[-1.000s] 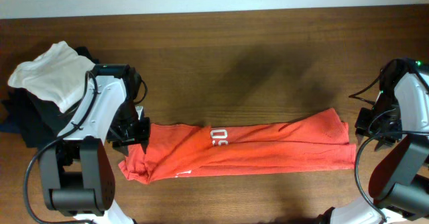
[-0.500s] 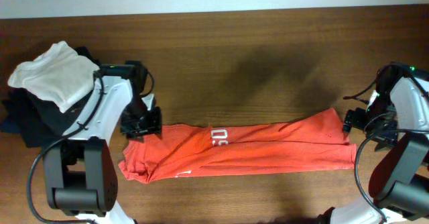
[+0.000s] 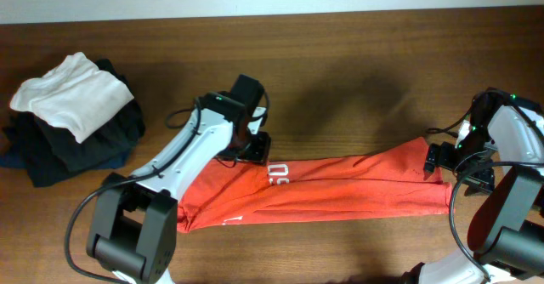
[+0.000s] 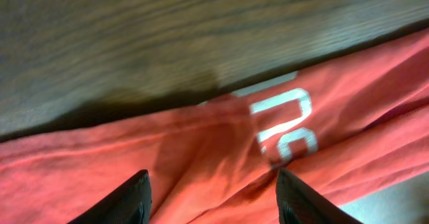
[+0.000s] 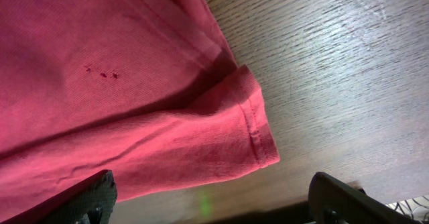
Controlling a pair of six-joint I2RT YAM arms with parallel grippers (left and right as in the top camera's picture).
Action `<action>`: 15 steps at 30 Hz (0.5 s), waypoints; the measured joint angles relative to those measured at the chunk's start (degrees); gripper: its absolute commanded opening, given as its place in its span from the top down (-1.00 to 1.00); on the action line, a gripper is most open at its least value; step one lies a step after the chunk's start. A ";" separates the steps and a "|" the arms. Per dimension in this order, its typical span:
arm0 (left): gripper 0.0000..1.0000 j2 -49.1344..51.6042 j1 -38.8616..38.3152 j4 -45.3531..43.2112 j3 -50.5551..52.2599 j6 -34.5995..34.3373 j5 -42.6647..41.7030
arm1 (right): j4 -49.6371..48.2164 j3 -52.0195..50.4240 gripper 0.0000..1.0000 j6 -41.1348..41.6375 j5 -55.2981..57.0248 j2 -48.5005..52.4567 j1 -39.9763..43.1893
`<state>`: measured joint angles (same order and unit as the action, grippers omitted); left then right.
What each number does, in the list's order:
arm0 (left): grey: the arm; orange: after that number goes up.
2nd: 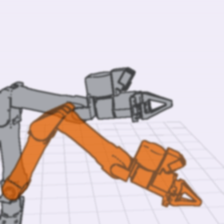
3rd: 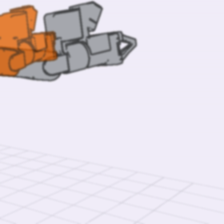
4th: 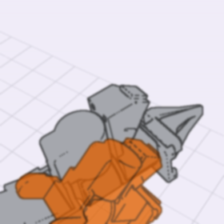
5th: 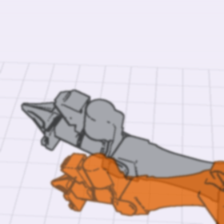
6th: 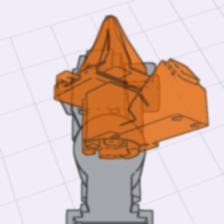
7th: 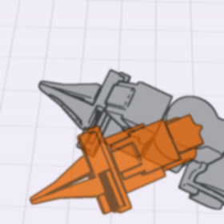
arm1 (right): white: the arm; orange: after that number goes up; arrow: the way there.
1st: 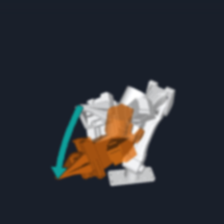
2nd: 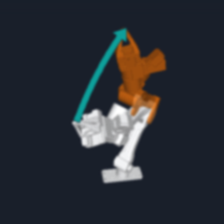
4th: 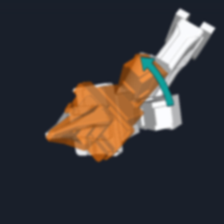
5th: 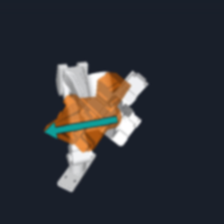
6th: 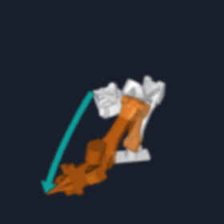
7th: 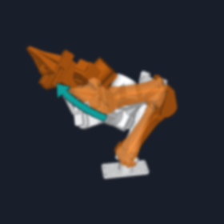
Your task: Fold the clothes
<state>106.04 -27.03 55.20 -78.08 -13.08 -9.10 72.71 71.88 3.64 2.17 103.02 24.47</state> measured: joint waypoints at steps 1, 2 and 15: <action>-0.19 0.04 -0.61 -0.81 0.00 -0.22 0.33 | 0.00 0.00 -0.89 -0.07 -0.13 0.00 0.00; -0.19 0.20 -1.29 -1.60 0.00 -0.44 0.59 | -0.02 0.00 -0.89 -0.09 -0.20 0.00 0.00; 0.69 6.97 -4.46 -4.57 0.00 -1.68 6.58 | -0.26 0.00 -0.89 -0.46 -1.20 0.00 0.00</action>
<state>113.01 -31.48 50.63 -78.08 -14.76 -2.52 72.44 71.88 3.18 0.97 103.02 24.47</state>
